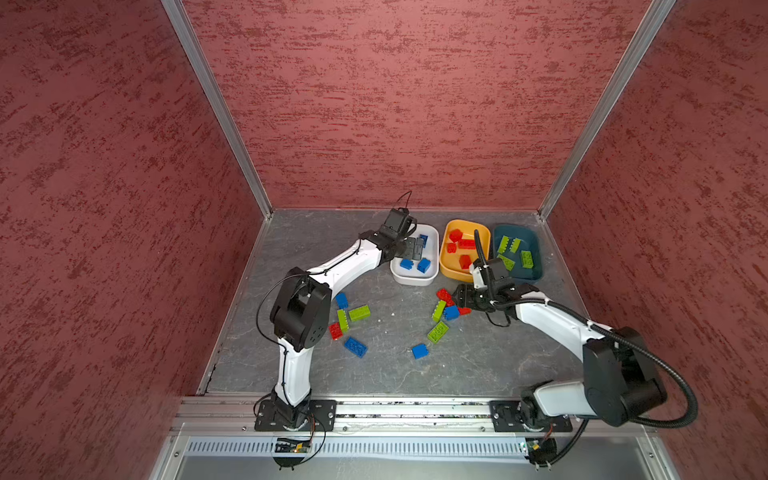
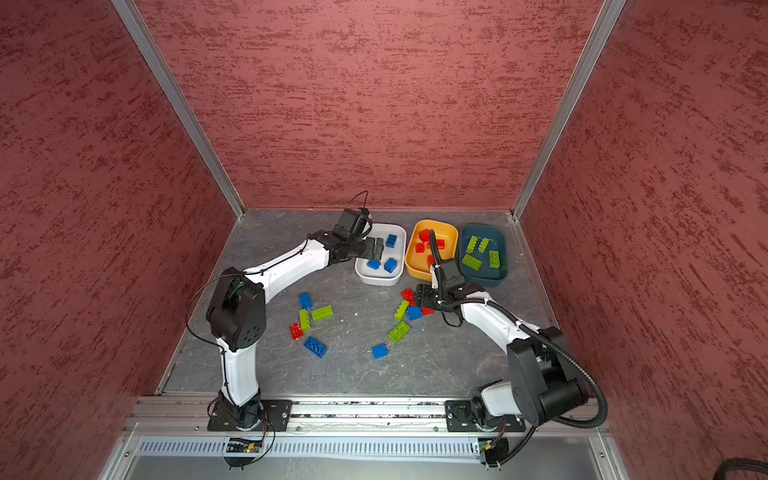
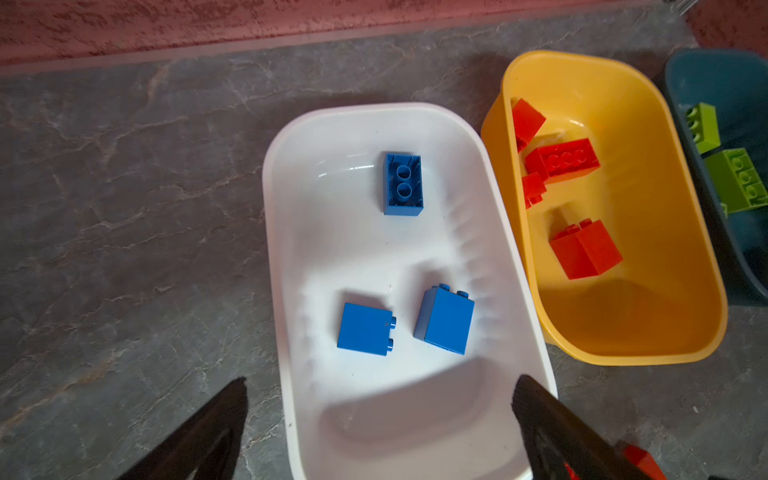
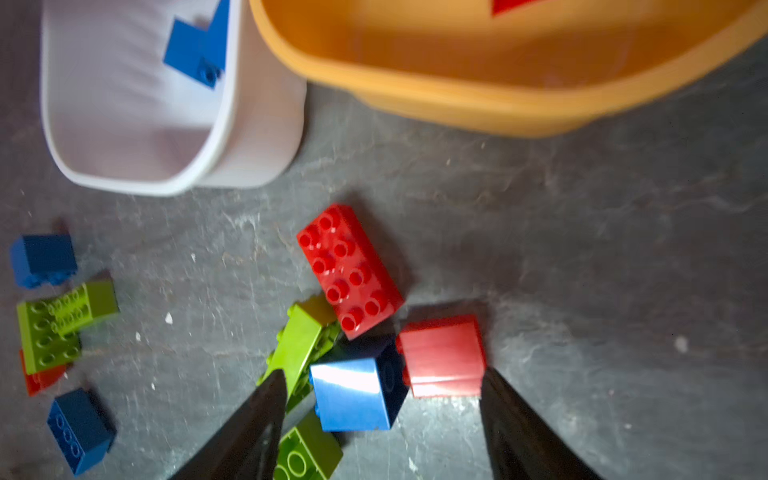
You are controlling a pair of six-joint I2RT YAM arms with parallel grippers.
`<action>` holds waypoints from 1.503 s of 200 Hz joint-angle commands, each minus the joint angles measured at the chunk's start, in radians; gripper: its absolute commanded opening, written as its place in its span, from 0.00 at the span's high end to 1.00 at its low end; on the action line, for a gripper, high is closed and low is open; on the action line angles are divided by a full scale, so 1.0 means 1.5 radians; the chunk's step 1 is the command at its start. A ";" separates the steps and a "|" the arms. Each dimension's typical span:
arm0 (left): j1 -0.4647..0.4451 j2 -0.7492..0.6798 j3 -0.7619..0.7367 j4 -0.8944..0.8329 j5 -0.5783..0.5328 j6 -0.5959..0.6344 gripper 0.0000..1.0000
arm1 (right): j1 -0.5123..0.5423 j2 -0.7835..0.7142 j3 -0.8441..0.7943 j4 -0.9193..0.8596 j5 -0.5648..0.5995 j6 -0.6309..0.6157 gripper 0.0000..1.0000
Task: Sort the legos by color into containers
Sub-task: 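Lower right gripper onto a blue 2x2 brick in the pile and grasp it, then carry blue brick with right gripper over white bin and release while left moves to pile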
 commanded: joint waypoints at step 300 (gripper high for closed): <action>0.061 -0.066 -0.107 0.041 -0.055 -0.051 0.01 | 0.124 0.097 0.199 -0.028 0.103 -0.084 0.67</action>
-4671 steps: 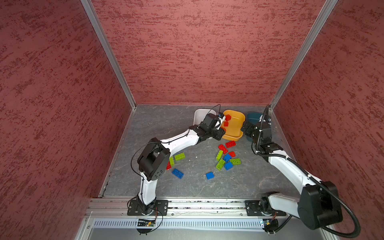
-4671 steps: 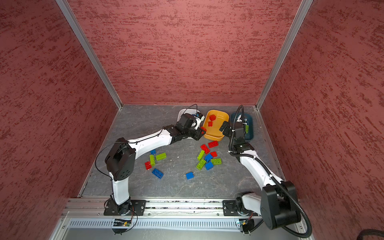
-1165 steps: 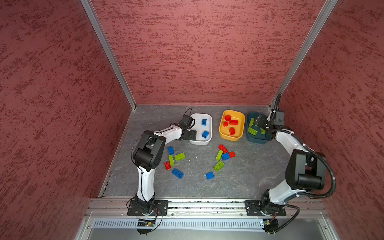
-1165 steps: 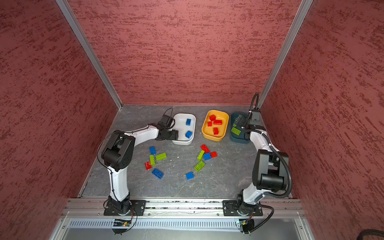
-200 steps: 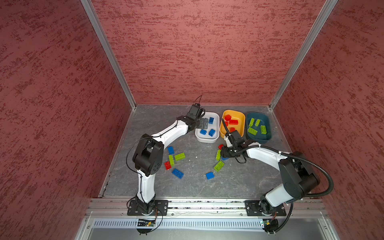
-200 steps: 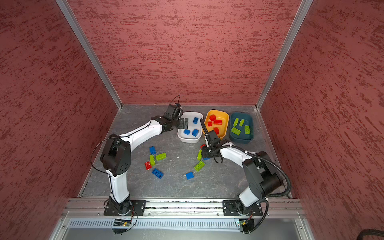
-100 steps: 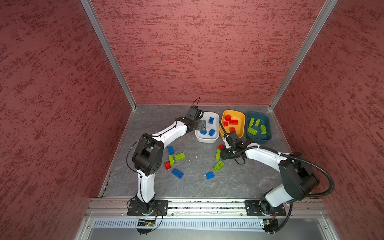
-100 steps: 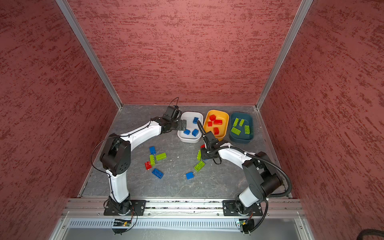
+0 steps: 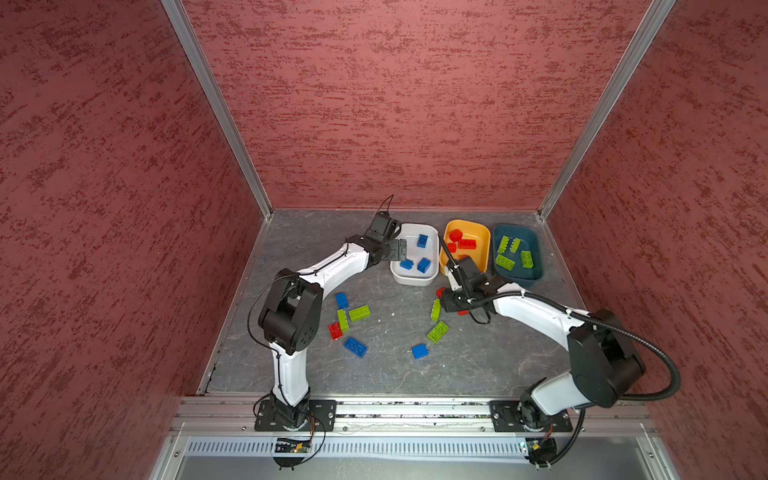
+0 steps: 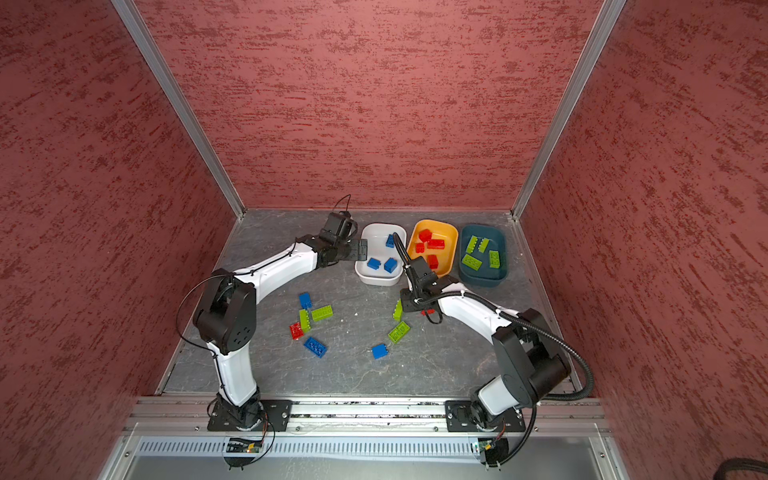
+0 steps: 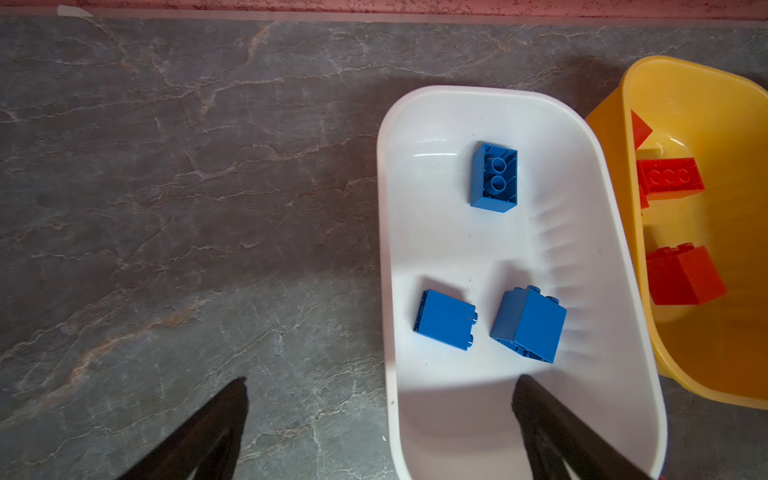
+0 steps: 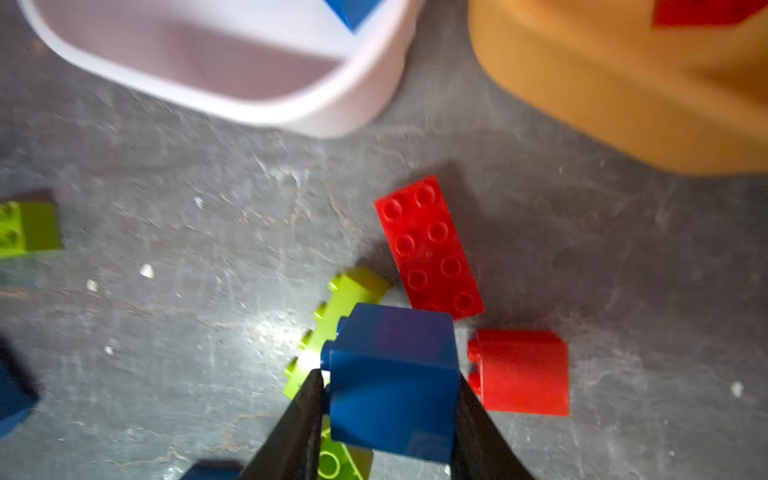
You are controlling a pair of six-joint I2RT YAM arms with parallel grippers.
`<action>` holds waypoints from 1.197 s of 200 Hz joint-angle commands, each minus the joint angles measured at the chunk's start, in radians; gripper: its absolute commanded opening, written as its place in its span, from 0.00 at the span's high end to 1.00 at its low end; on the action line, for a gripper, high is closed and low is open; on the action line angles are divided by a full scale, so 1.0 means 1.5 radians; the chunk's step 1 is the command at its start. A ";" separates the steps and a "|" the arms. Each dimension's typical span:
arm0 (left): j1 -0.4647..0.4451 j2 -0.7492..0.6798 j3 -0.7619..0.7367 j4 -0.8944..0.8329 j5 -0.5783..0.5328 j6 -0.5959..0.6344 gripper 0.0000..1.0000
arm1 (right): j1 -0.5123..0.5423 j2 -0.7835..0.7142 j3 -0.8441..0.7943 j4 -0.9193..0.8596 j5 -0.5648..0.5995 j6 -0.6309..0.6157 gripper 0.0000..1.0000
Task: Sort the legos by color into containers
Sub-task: 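Carry blue brick with right gripper over white bin and release while left moves to pile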
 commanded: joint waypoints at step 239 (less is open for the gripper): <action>0.131 -0.168 -0.297 -0.174 0.013 -0.163 0.23 | 0.003 0.131 0.202 0.364 0.092 0.014 0.01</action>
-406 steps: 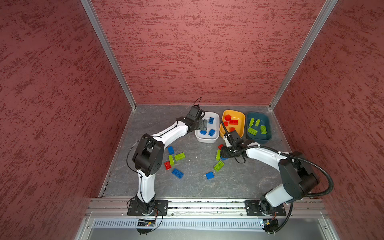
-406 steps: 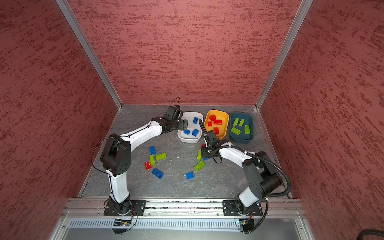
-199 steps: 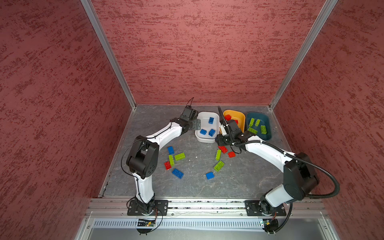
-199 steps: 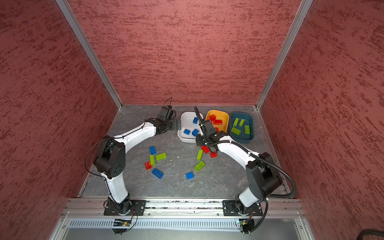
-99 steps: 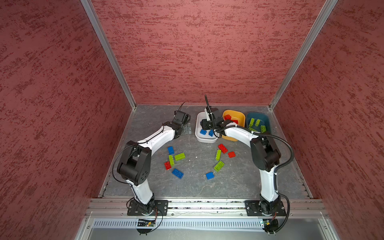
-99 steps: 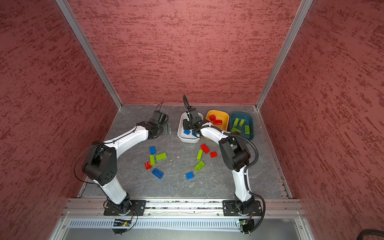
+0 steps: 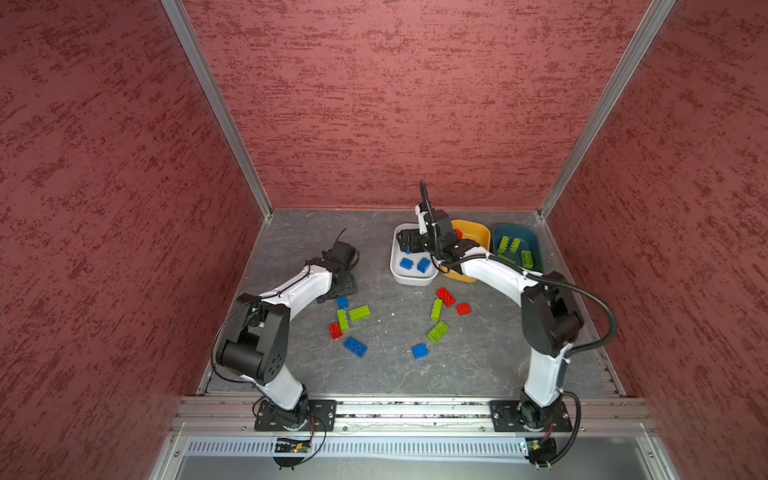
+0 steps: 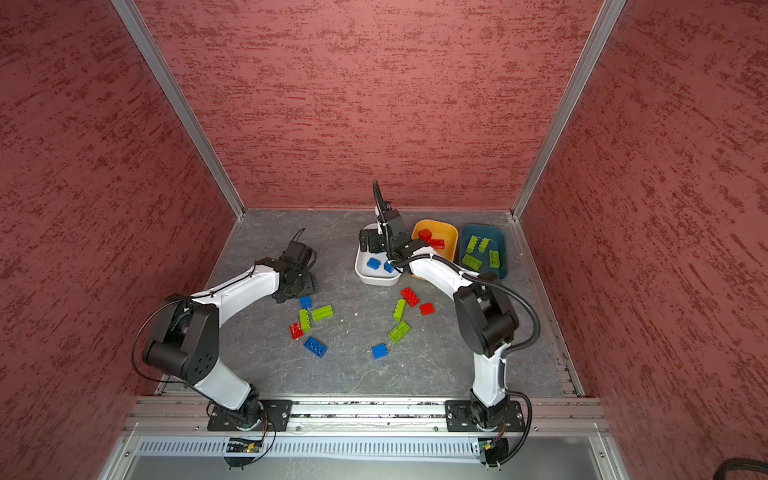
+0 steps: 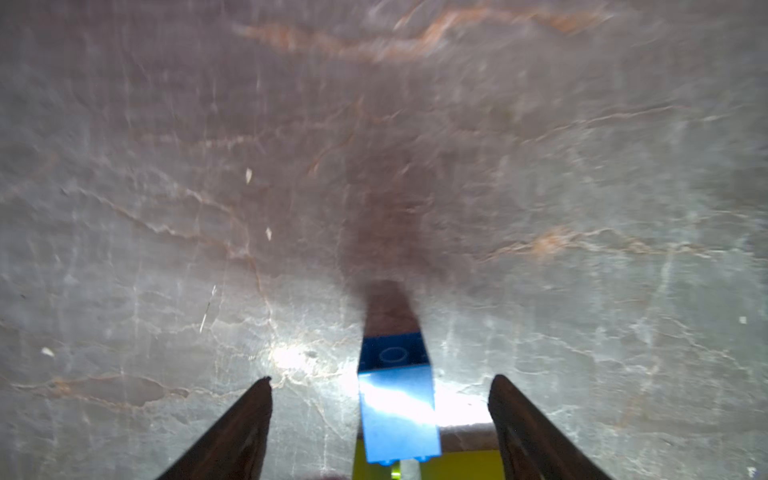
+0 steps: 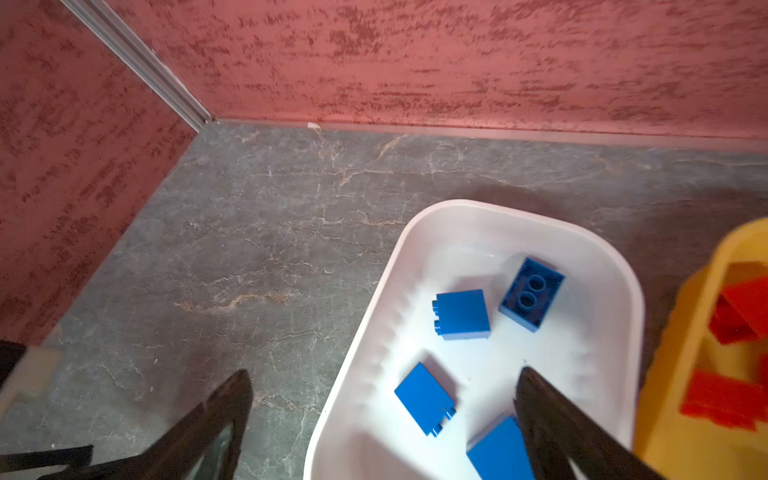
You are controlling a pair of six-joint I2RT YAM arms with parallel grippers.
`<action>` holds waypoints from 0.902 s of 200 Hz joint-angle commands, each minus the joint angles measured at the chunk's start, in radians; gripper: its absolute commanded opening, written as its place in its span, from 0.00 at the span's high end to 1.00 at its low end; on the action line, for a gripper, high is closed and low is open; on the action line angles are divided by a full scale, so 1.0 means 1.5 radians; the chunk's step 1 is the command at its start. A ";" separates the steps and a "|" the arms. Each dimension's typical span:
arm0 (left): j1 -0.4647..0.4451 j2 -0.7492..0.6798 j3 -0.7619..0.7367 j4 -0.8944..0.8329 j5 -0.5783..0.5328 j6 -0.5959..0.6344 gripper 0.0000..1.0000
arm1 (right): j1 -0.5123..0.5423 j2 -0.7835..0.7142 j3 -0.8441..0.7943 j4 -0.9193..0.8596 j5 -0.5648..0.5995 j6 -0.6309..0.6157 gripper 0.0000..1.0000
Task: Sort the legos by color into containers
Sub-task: 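Carry blue brick with right gripper over white bin and release while left moves to pile, then grasp a blue brick in the pile with left gripper while right gripper withdraws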
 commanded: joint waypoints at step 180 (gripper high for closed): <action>-0.144 0.098 0.231 0.027 0.025 0.076 0.79 | -0.105 -0.342 -0.420 0.007 0.032 0.115 0.01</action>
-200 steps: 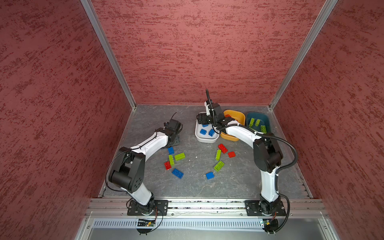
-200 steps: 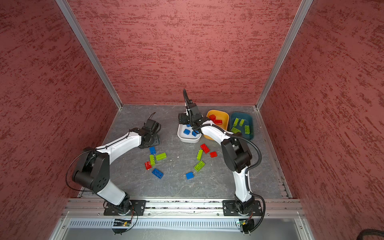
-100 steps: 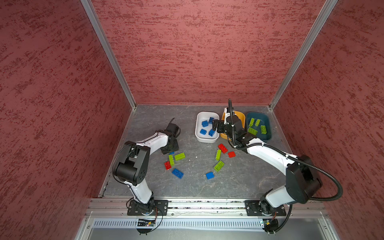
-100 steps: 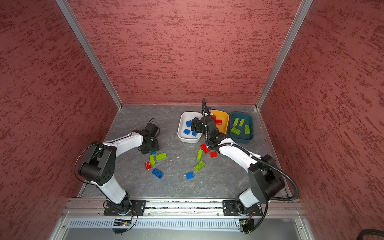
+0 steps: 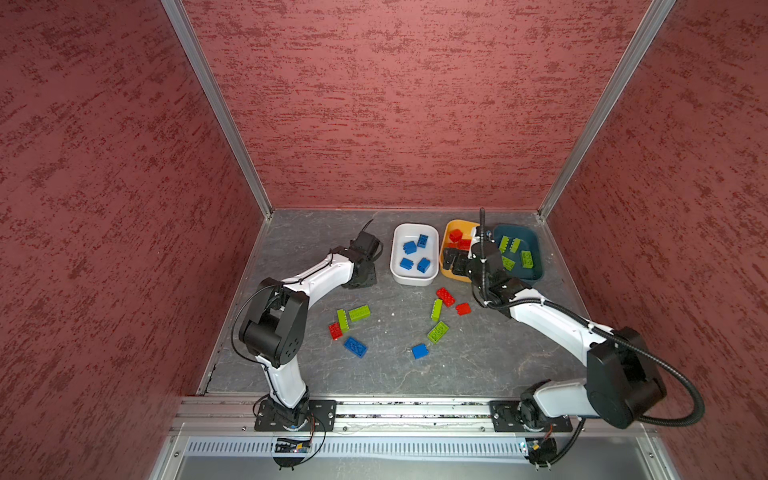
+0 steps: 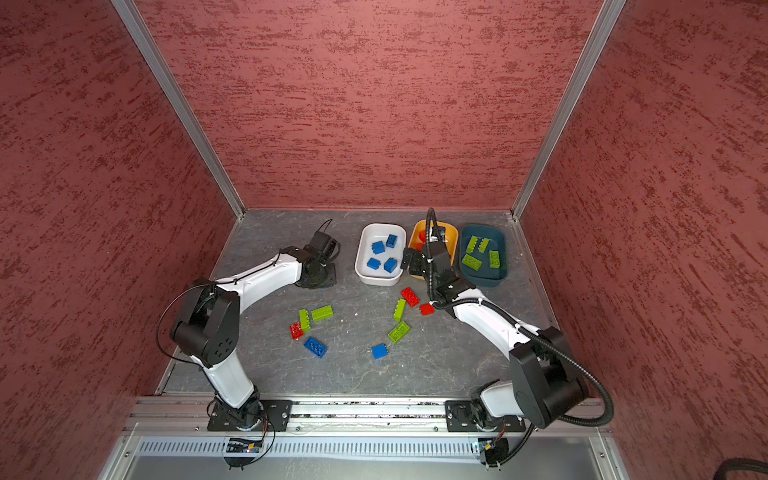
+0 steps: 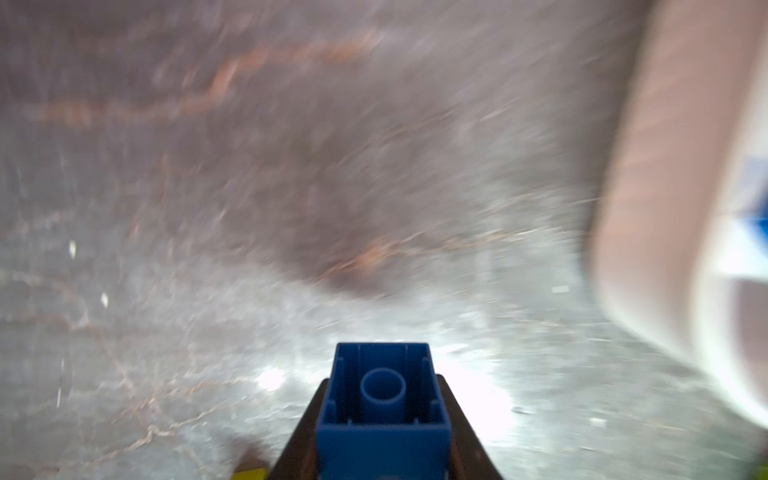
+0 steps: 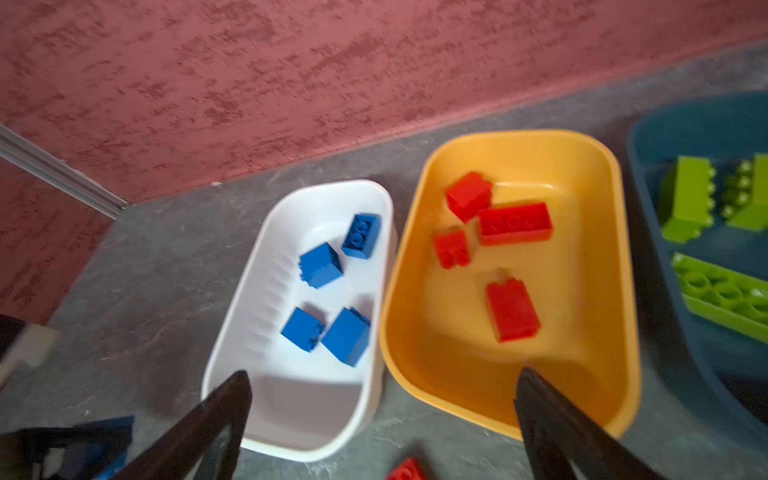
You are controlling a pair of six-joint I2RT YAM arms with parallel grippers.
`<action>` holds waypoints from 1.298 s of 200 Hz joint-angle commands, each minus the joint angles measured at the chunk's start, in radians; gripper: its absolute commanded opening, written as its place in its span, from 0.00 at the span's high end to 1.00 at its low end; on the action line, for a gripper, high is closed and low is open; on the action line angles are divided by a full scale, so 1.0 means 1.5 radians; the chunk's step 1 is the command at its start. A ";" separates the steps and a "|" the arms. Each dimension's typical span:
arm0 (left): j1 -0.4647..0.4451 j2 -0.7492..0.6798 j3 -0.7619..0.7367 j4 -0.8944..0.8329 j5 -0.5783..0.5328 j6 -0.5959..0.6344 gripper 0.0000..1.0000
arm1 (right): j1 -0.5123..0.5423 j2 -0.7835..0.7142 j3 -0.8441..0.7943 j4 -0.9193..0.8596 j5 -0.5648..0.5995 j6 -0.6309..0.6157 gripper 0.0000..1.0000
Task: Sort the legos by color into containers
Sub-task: 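Grasp a blue brick in the pile with left gripper while right gripper withdraws, then drop blue brick from left gripper into white bin while right lowers onto red brick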
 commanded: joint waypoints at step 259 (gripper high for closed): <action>-0.047 0.214 0.436 0.028 0.148 0.102 0.01 | 0.012 0.137 0.004 -0.336 -0.063 -0.090 0.44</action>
